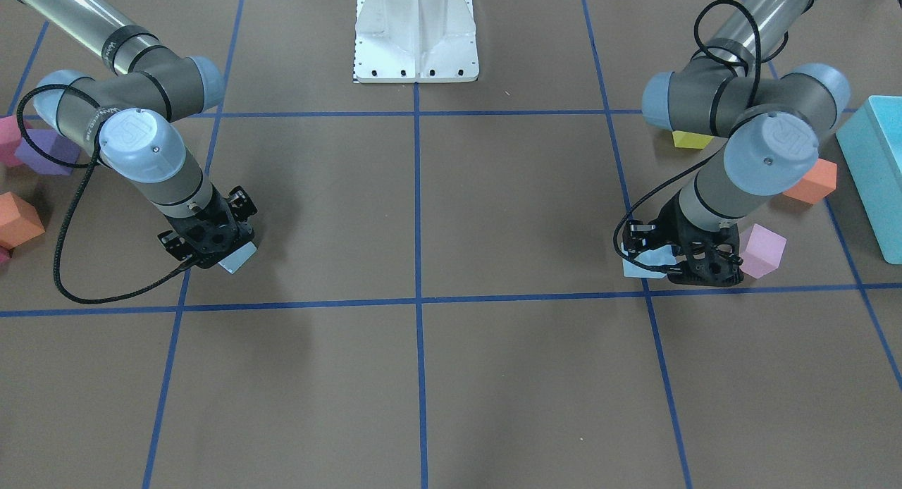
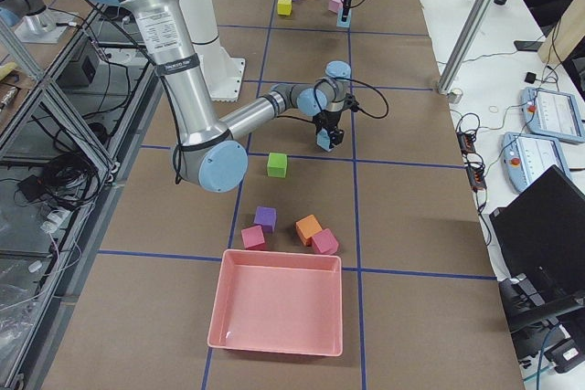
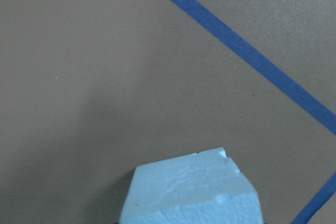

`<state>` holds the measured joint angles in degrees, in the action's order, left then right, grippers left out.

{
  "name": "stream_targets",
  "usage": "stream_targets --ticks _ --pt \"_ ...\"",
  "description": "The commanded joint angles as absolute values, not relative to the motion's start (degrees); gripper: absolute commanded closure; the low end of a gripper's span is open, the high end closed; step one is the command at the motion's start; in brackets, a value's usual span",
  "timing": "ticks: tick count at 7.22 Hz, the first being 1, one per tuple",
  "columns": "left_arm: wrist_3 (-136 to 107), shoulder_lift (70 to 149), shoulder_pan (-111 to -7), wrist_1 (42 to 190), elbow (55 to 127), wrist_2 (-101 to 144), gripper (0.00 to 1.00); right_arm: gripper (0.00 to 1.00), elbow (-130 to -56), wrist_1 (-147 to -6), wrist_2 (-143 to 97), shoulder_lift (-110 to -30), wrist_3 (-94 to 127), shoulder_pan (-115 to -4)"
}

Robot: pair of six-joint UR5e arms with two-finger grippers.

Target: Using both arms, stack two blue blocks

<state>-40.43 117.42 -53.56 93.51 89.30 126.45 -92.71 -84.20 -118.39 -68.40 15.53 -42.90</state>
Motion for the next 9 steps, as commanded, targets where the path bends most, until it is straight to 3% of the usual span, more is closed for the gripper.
stream_targets --ticks 1,2,4,6,9 --pt "-40.43 117.33 -53.7 93.52 89.3 126.39 0.48 0.39 -92.72 -84.2 -118.48 -68.03 15.29 -42.98" --pt "-40.43 117.42 -53.7 93.52 89.3 126.39 0.48 0.39 -92.72 -84.2 -118.48 -67.94 15.29 -43.33" --pt "-40.43 117.42 -53.7 93.52 89.3 126.39 0.48 0.55 -92.72 -84.2 -118.56 -67.33 15.29 -43.59" --pt "-40.43 117.42 -53.7 93.52 89.38 126.39 0.48 0.52 -92.99 -84.29 -118.74 -66.19 15.99 -44.12" --pt "-40.34 117.42 -54.32 93.52 89.74 126.39 0.48 0.52 -93.16 -88.24 -119.0 -57.77 29.82 -43.77"
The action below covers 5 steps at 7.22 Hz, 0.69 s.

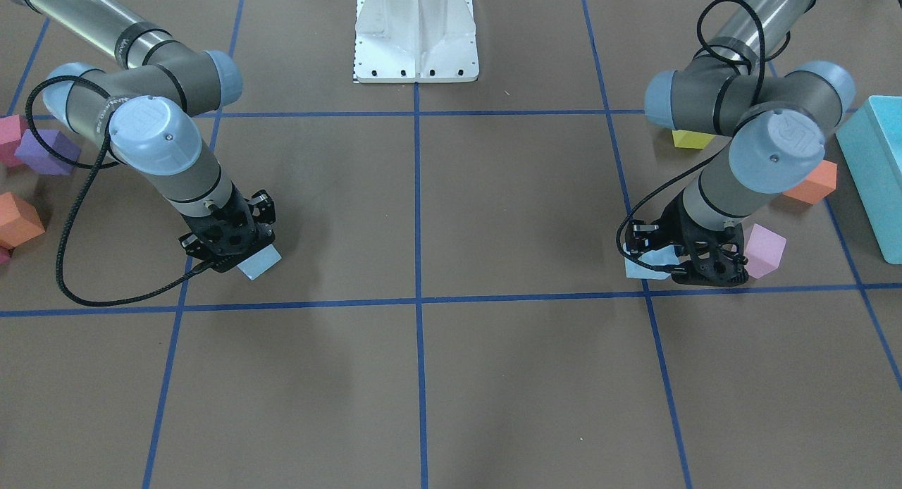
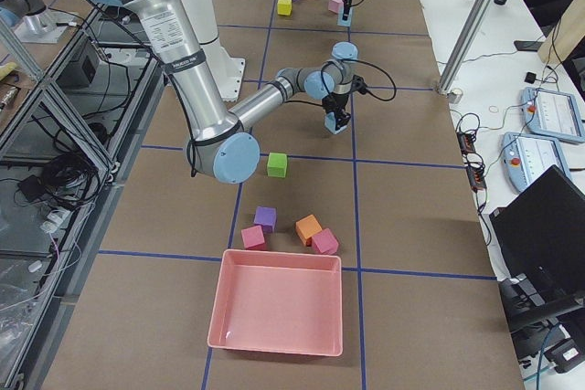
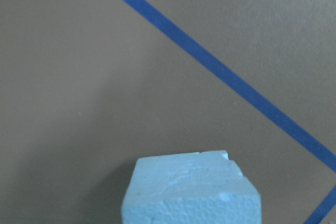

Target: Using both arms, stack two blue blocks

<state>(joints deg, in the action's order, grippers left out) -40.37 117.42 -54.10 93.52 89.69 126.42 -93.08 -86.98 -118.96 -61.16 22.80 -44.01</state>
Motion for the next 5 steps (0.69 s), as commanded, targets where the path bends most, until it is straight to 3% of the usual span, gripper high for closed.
stream_targets --ticks 1,5 --pt "-40.34 117.51 -54.32 93.52 89.74 126.47 0.48 0.53 -93.08 -88.33 -119.0 -55.48 38.15 -43.33" --pt "-40.34 117.51 -54.32 93.52 89.65 126.47 0.48 0.53 -87.03 -87.72 -118.21 -45.28 60.27 -38.16"
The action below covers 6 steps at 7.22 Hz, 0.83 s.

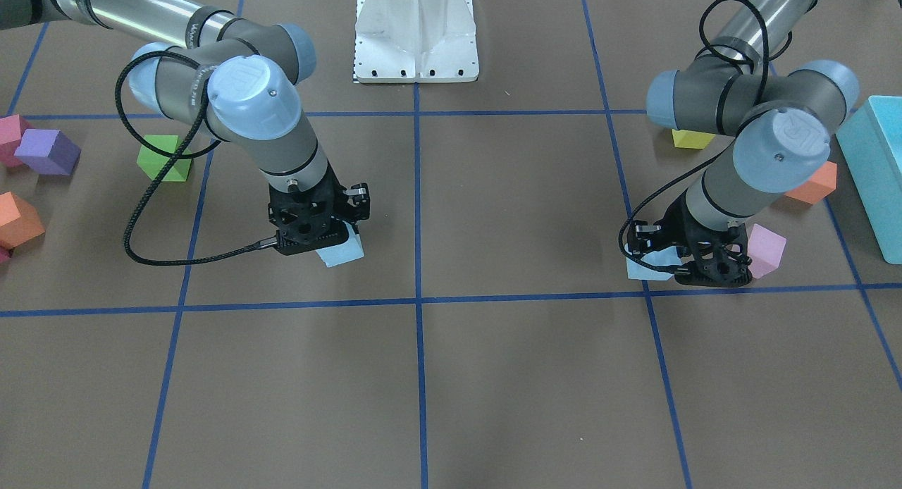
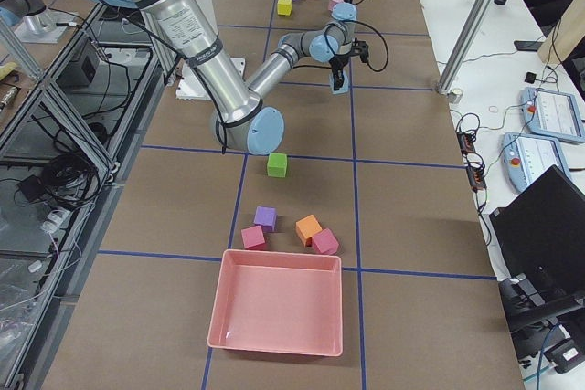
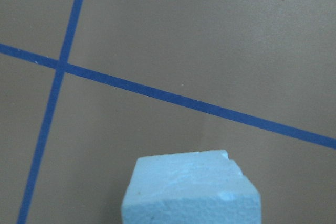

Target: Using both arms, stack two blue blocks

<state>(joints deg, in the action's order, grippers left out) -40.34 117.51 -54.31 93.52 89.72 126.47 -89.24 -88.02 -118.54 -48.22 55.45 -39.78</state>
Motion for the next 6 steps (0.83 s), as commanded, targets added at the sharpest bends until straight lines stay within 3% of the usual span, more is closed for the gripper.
stream_targets --ticks 1,6 --pt "-40.43 117.51 -54.32 93.52 89.65 126.47 0.48 0.53 -86.49 -87.71 -116.73 -44.22 62.38 -37.19" --pt "-40.43 117.51 -54.32 93.52 89.56 126.47 0.48 0.52 -80.08 -87.54 -111.97 -38.85 68.29 -32.7"
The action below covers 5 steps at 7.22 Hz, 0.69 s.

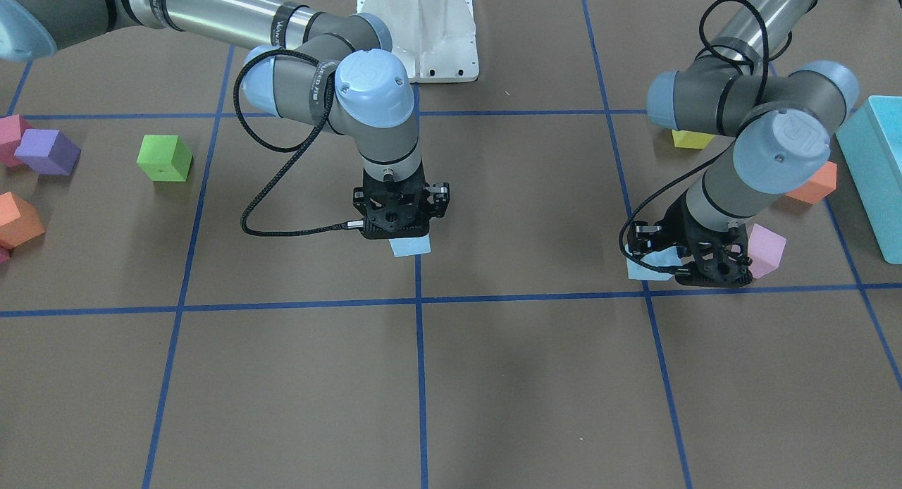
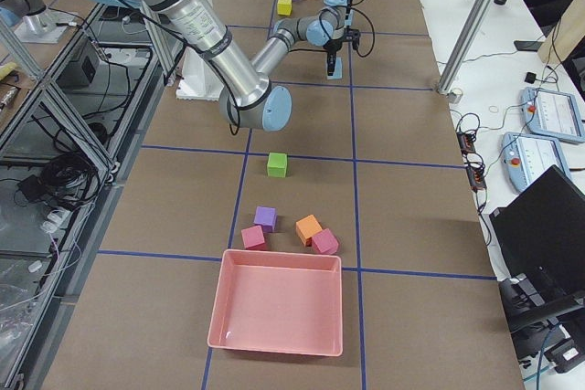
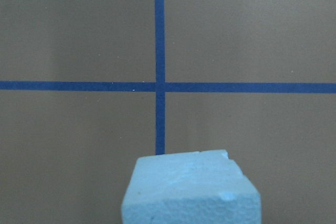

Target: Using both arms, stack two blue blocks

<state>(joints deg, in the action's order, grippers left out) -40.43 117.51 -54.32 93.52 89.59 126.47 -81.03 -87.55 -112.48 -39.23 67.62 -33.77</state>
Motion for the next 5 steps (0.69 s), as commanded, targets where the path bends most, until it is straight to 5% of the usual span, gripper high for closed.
stream_targets --ticks 1,5 --pt "-40.43 117.51 -54.32 93.52 89.47 126.47 0.48 0.51 -79.89 -87.45 -111.97 -38.85 68.38 -32.26" --pt "-40.43 117.51 -54.32 93.52 89.39 126.47 0.48 0.51 -76.55 -83.06 -111.97 -38.85 68.47 -31.03"
